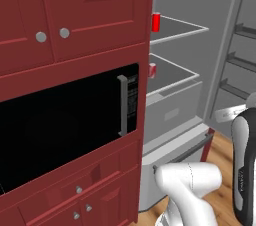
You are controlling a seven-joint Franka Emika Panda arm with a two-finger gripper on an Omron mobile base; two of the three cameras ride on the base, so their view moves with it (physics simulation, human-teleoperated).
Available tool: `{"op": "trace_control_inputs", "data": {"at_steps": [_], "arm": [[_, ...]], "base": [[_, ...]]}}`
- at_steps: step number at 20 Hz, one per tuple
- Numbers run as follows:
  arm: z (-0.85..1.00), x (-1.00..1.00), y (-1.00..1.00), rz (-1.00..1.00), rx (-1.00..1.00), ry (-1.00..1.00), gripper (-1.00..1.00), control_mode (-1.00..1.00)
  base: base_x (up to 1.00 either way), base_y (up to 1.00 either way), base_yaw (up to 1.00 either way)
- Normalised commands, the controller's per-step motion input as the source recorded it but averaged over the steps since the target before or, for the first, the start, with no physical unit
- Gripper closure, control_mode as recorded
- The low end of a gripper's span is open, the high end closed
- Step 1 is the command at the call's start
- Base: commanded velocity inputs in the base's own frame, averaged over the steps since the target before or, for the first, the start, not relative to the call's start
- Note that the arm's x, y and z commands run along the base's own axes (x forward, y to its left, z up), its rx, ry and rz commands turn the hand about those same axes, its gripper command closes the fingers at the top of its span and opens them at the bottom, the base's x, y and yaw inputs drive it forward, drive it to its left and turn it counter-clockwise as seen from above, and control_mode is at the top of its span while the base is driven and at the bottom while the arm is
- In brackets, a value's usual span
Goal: Open the fridge, grab two sodas, and place both sodas inside the bowl with ice on the dining counter.
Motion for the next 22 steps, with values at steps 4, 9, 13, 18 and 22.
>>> {"op": "trace_control_inputs", "data": {"at_steps": [4,9,13,18,22], "arm": [[0.0,0.0,0.0,0.0,0.0,0.0,-1.0,1.0],[0.0,0.0,0.0,0.0,0.0,0.0,-1.0,1.0],[0.0,0.0,0.0,0.0,0.0,0.0,-1.0,1.0],[0.0,0.0,0.0,0.0,0.0,0.0,-1.0,1.0],[0.0,0.0,0.0,0.0,0.0,0.0,-1.0,1.0]], "base": [[0.0,-0.26,0.07],[0.01,-0.56,0.03],[-0.51,-0.83,0.02],[-0.08,-0.59,0.14],[0.0,-0.02,0.26]]}}
